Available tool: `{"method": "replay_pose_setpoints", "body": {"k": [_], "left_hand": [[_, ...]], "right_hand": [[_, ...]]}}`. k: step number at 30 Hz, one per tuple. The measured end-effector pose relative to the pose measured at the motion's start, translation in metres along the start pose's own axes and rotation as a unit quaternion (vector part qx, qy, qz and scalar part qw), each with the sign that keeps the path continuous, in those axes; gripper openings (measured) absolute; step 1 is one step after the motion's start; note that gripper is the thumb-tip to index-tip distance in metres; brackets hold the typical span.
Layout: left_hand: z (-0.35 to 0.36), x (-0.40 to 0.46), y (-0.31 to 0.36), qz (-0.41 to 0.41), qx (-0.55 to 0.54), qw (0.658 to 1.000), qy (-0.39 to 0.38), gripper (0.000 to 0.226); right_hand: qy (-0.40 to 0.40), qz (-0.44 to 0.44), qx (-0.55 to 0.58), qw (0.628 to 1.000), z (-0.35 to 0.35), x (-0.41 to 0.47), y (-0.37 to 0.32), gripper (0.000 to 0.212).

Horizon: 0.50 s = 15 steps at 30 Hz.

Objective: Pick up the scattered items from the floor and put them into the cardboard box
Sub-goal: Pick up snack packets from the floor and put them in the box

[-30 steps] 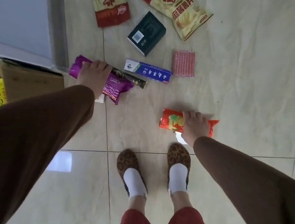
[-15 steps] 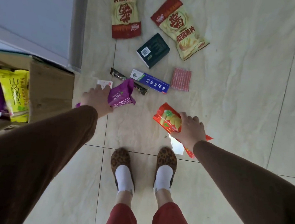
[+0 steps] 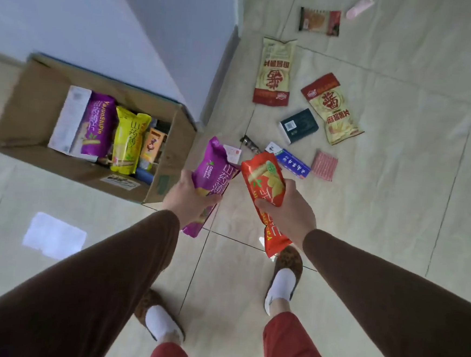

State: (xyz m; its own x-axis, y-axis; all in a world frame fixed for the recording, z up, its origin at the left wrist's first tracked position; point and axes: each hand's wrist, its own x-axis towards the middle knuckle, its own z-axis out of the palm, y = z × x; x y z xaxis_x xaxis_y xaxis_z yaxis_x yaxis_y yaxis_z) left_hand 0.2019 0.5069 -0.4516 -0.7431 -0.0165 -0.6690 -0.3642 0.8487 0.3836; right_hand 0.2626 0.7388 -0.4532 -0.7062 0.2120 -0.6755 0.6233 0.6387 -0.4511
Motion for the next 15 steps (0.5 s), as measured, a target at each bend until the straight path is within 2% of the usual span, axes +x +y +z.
{"method": "replay_pose_setpoints", "body": {"k": [7,11,15], "left_hand": [[-0.102,-0.041,-0.108,-0.015,-0.06,0.997,0.042,0.068],[-0.153,-0.044,-0.164,-0.026,-0.04,0.997,0.054,0.079],[-0.192,-0.029,-0.193,-0.046,-0.038,0.996,0.062,0.077]], "right_hand": [[0.018,0.033,0.093,0.995,0.07,-0.062,-0.109,0.072],[0.021,0.048,0.133,0.99,0.111,-0.079,-0.16,0.071],[0.025,0.046,0.163,0.985,0.138,-0.078,-0.204,0.069]]}}
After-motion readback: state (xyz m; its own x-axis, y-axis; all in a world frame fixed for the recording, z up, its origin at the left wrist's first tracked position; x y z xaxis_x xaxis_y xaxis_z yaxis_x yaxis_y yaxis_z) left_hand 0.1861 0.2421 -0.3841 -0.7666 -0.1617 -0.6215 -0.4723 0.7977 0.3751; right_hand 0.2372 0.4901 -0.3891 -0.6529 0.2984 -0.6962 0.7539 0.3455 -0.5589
